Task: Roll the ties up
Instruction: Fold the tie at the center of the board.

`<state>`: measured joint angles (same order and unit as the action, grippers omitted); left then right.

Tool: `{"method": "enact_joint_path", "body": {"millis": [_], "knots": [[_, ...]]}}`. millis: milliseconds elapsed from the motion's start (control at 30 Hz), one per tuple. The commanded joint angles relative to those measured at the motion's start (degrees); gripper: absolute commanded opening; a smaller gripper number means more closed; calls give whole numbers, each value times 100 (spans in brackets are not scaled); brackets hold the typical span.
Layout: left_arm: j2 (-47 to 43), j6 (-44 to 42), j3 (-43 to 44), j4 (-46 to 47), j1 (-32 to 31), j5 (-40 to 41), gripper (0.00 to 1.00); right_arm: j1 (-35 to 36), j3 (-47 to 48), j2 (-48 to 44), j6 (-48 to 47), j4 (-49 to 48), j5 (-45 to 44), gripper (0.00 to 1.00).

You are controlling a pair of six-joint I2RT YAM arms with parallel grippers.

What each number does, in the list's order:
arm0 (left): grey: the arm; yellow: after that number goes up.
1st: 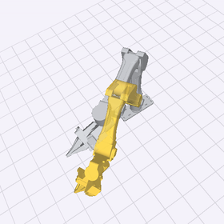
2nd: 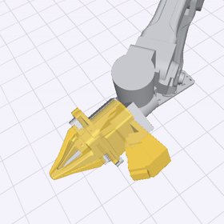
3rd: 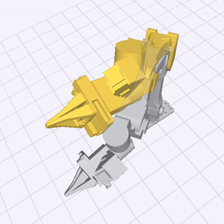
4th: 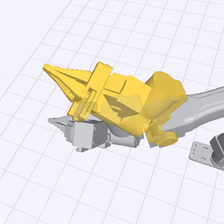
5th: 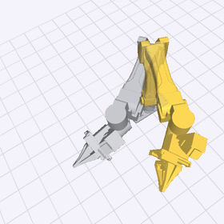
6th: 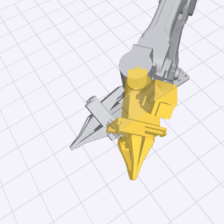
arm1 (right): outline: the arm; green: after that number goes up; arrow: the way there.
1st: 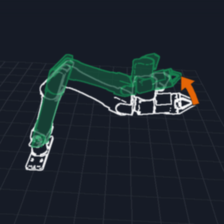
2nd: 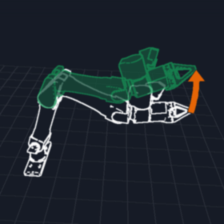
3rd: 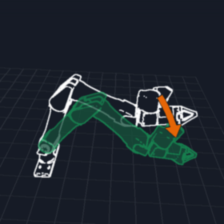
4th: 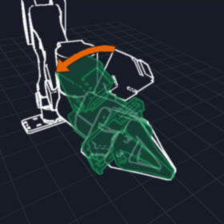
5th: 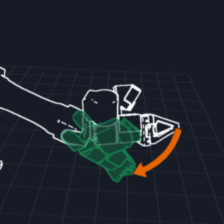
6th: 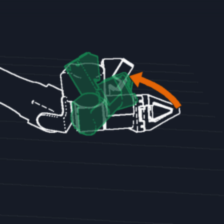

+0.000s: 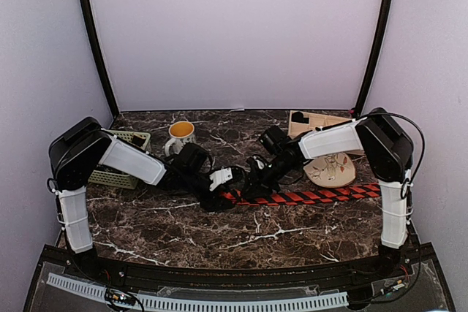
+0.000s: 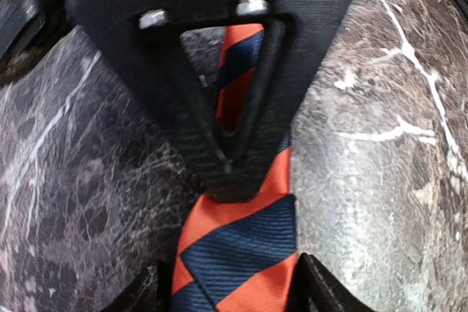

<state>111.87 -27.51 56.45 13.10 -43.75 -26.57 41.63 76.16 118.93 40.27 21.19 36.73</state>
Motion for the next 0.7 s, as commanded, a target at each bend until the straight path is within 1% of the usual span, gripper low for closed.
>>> {"method": "enact_joint_path", "body": {"millis": [0, 100, 200, 267, 433, 600, 667], "knots": [[-61, -44, 11, -225, -74, 77, 53, 47, 147, -10, -113, 51, -82, 24], [-95, 245, -100, -249, -230, 478, 39, 47, 72, -191, 16, -201, 108, 34], [-88, 398, -261, -219, -410, 814, 32, 52, -159, -338, 338, -701, 433, 44], [-87, 516, -332, -218, -477, 919, 30, 59, -270, -361, 562, -998, 631, 47], [-139, 725, -424, -187, -530, 959, 30, 131, -112, -172, 582, -1002, 678, 47], [-203, 708, -495, -259, -530, 951, 30, 188, 71, -17, 305, -558, 524, 38], [-241, 737, -545, -266, -513, 864, 31, 180, 30, -34, 233, -468, 484, 38]]}}
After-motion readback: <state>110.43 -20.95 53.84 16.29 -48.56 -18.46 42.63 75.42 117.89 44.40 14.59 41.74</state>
